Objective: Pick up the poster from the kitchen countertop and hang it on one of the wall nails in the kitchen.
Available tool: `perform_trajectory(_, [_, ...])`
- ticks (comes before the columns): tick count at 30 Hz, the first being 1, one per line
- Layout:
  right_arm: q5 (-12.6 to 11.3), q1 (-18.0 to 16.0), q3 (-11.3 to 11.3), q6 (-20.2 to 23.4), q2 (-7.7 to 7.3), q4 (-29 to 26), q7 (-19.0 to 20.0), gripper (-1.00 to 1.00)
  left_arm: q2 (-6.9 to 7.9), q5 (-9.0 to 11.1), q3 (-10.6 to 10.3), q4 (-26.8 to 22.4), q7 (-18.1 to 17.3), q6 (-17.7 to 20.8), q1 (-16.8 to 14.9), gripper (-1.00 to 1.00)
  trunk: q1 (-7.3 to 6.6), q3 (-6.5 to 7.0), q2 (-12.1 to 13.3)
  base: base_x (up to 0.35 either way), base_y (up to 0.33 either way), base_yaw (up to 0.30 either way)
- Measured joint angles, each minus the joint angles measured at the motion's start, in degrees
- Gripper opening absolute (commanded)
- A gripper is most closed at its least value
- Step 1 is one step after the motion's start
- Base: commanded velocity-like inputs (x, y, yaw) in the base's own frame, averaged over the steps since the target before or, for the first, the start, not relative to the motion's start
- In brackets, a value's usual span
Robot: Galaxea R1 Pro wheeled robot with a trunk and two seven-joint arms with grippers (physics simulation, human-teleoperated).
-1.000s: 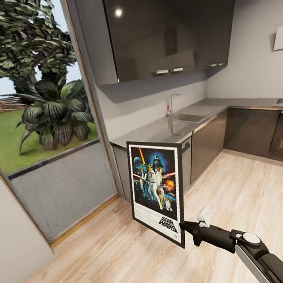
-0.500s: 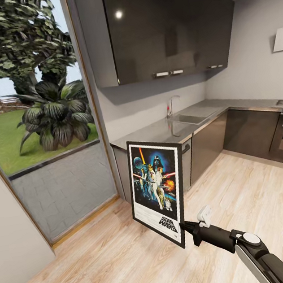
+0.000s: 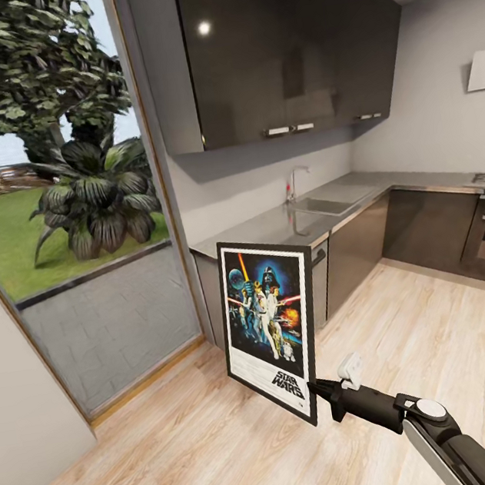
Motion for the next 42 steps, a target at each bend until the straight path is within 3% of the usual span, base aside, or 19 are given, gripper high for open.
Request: perform_trajectory(42, [0.0,0.0,0.0,0.1,0.0,0.0,0.0,-1.0,0.0,0.0,0.0,0.0,0.0,0.1,0.0,1.0,-9.24,7.56,16.9,0.0,0.0,0.0])
